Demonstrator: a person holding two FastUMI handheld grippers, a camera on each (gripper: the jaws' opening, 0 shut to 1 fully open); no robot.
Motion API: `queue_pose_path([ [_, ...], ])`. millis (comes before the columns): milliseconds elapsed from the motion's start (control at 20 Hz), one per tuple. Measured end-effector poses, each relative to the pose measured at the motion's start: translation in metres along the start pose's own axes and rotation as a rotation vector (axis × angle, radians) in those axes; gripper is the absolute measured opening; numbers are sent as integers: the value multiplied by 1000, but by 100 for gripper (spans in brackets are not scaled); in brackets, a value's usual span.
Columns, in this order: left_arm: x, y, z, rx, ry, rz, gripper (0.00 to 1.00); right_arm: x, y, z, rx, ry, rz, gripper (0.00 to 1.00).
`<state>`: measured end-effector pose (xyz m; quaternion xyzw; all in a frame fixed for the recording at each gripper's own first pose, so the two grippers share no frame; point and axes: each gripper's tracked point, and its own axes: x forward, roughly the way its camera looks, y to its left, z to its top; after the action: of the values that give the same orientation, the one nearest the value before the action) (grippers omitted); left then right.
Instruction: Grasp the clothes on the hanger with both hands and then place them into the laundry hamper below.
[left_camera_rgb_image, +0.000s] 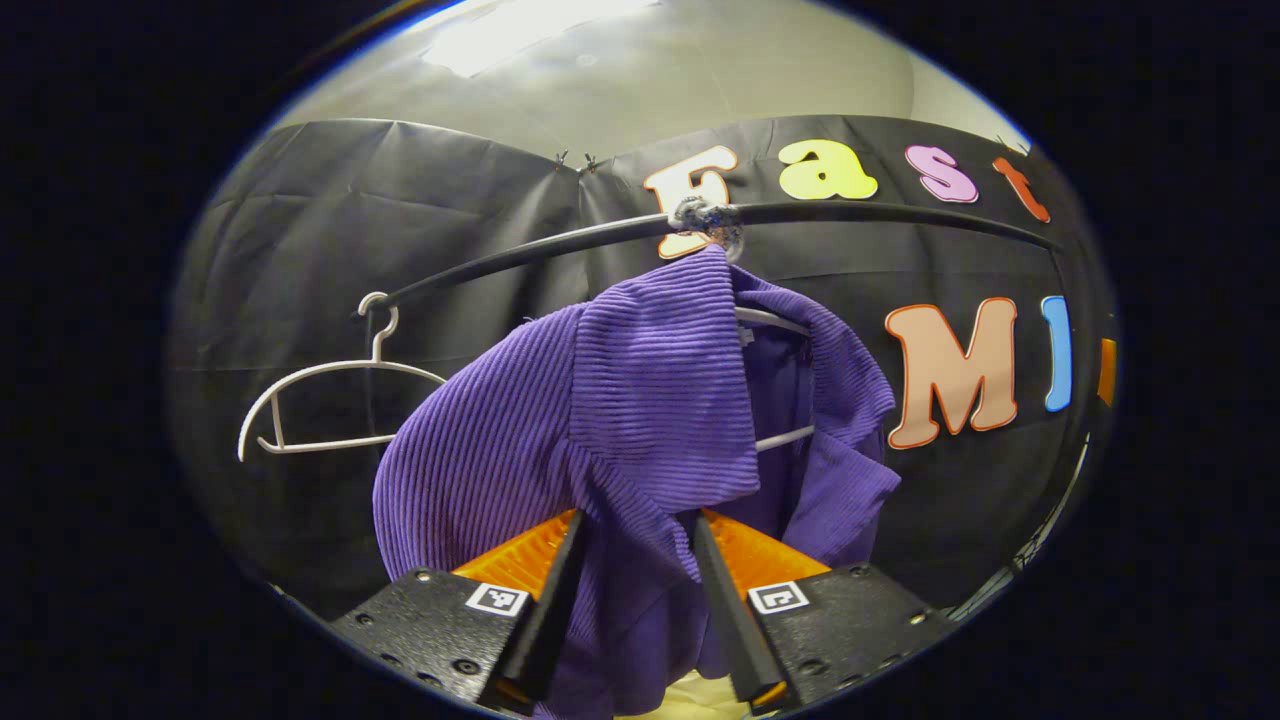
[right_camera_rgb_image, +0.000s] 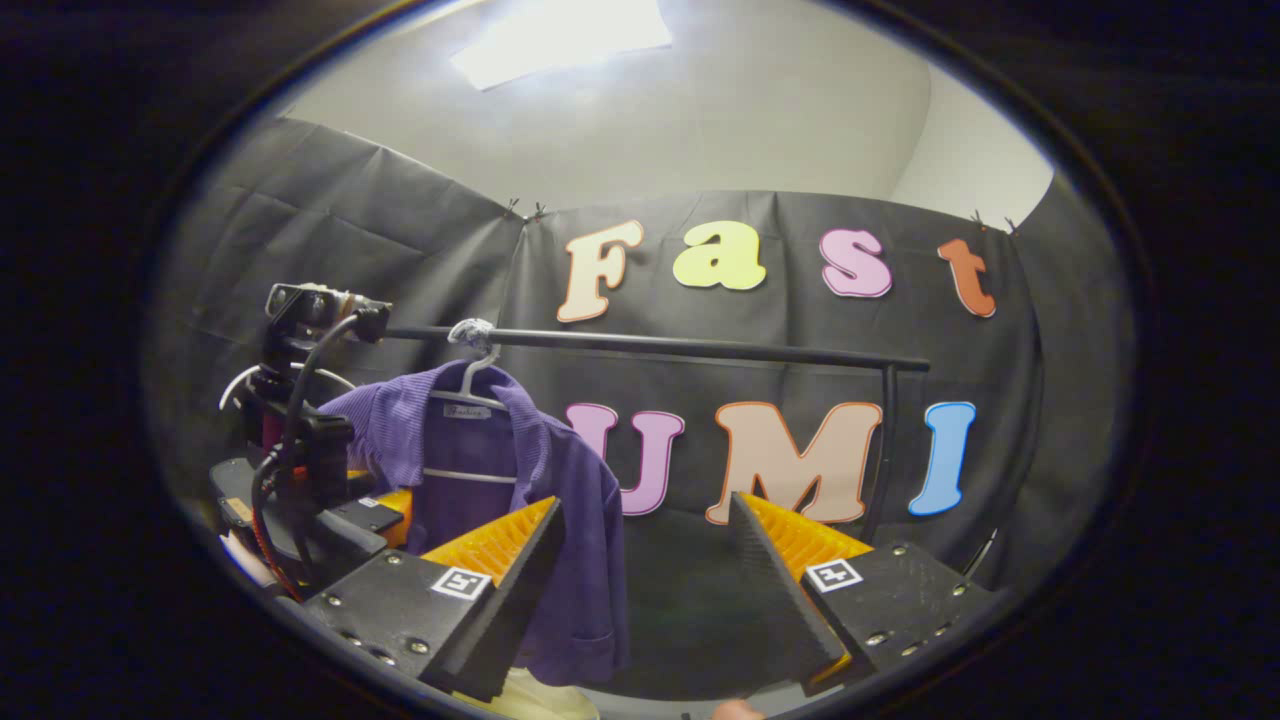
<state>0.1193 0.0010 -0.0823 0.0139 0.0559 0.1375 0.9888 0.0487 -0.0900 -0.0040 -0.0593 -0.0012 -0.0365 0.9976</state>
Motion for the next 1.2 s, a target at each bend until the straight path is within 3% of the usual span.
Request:
queue_pose_path([
  [200, 7, 3, -3, -6, 0, -9, 23, 10, 15, -7, 19, 3, 47, 94],
  [250, 6, 5, -3, 0, -2, -9, 14, 12, 19, -8, 21, 4, 58, 99],
  [350, 6, 5, -1, 4, -5, -19, 1, 17, 26, -10, 17, 5, 79, 94],
  [400, 4, 5, -1, 2, -3, -24, 0, 19, 28, -11, 12, 6, 88, 99],
  [500, -2, 4, 1, -12, 0, -50, 0, 26, 33, -18, 6, 17, 106, 99],
  [550, -5, 3, 1, -25, 7, -69, 0, 30, 37, -22, 4, 23, 115, 94],
  [600, -11, 1, 2, -38, 11, -91, 0, 34, 41, -24, 4, 27, 127, 99],
  [850, -36, 6, 15, -40, 8, -161, 0, 51, 66, -40, 12, 46, 184, 99],
  [1000, -47, 19, 35, -40, -23, -151, 0, 63, 80, -49, 28, 62, 210, 99],
  [1050, -50, 25, 42, -39, -35, -141, 0, 68, 86, -53, 34, 64, 219, 95],
  [1200, -54, 45, 63, -30, -77, -97, 0, 86, 96, -64, 42, 76, 232, 99],
])
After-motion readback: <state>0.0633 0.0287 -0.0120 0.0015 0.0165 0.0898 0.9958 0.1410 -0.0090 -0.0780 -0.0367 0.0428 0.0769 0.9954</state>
